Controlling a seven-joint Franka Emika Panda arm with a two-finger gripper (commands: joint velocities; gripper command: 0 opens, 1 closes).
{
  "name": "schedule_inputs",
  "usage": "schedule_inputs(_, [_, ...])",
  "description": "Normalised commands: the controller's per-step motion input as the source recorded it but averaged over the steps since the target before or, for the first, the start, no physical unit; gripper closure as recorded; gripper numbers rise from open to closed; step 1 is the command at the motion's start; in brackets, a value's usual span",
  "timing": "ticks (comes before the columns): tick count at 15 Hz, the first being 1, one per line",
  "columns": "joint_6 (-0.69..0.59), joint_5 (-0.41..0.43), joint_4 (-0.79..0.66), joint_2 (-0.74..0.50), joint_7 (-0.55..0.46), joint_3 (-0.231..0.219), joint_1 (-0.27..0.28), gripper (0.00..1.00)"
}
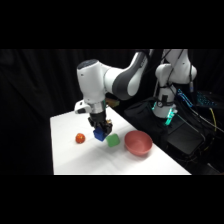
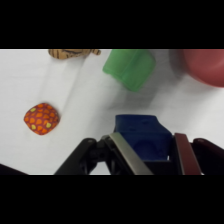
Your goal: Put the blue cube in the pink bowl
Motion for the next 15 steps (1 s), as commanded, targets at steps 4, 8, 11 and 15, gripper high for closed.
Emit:
schedule_inputs(4, [0.03, 0.033, -0.46, -0.49, 0.18, 0.022, 0.107, 0.75])
schedule_inputs(8, [0.05, 0.055, -0.42, -0.45, 0.14, 0.033, 0.085, 0.75])
schedule_inputs(11, [0.09, 0.099, -0.37, -0.36, 0.1, 0.035, 0.059, 0.75])
schedule_inputs(15, [0.17, 0.142, -0.38, -0.34, 0.08, 0.05, 0.057, 0.75])
